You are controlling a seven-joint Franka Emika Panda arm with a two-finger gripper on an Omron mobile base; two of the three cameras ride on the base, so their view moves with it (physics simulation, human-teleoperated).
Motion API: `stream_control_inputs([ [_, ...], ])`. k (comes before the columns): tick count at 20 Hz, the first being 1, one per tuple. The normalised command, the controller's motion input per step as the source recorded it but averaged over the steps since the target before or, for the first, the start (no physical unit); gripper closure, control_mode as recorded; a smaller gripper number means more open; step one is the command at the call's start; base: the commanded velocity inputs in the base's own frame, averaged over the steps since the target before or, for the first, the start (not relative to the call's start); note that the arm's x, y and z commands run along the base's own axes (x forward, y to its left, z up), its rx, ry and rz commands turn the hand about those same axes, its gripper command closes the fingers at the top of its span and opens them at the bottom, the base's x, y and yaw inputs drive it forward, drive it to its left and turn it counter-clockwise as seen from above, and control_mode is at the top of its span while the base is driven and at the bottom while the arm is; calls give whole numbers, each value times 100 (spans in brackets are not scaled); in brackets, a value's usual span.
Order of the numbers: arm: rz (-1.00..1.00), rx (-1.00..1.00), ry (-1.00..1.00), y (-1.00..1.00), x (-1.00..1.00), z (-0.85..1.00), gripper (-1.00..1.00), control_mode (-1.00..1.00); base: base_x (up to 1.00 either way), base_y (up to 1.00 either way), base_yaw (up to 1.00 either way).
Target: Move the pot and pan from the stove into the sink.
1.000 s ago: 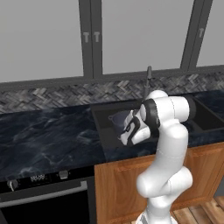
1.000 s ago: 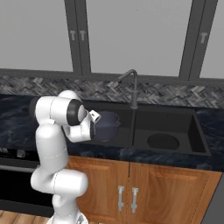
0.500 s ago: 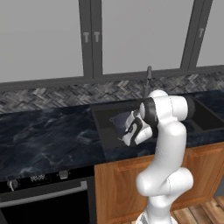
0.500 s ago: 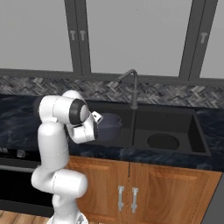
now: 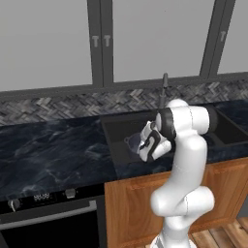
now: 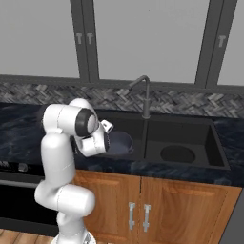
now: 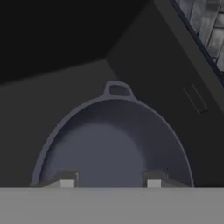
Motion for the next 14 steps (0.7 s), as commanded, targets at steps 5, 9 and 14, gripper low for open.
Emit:
stream_control_inputs([
  [5, 0, 0, -9, 1, 0, 40, -100, -100, 0, 0, 0],
  [9, 0, 0, -5, 7, 0, 62, -100, -100, 0, 0, 0],
  [14, 0, 0, -1, 18, -4, 74, -100, -100, 0, 0, 0],
])
